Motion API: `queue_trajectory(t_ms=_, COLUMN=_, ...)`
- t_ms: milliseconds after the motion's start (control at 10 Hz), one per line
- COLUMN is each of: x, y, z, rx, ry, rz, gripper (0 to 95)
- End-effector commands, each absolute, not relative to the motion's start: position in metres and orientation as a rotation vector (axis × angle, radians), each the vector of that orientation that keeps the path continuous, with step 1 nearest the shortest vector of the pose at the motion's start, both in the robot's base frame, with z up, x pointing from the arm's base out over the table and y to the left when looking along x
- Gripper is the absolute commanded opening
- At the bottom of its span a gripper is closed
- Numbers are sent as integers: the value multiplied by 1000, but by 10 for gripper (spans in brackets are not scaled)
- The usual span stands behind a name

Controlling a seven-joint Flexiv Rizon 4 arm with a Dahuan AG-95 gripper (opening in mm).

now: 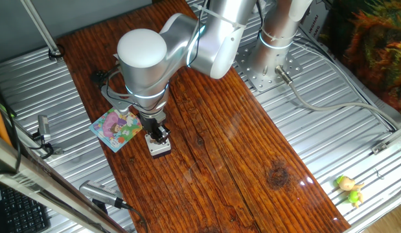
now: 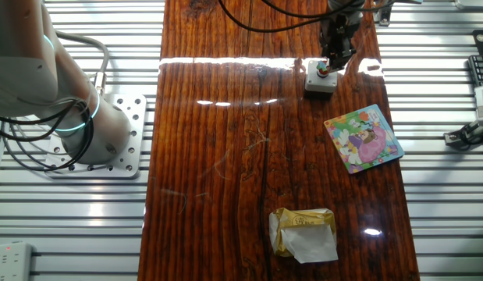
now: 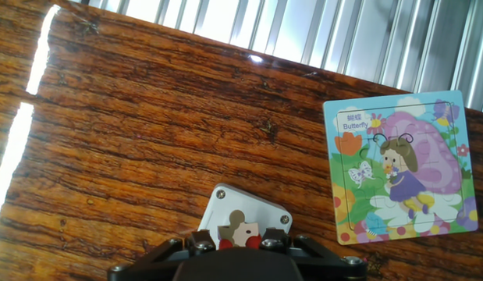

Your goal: Assemble one piece of a puzzle

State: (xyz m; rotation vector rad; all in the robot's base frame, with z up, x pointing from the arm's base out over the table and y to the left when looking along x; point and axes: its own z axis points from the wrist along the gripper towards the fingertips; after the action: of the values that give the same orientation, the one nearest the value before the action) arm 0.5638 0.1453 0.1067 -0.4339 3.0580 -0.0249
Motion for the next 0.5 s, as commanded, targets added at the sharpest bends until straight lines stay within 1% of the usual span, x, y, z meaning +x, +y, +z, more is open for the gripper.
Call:
queue_trajectory(t_ms=100, x=564, y=145, z=107, rx=-433, ry=3065, rz=-25, gripper=380)
queue_trajectory(t_ms=500, x=564, y=145, z=107, rx=-439, ry=3065, rz=-27, gripper=380)
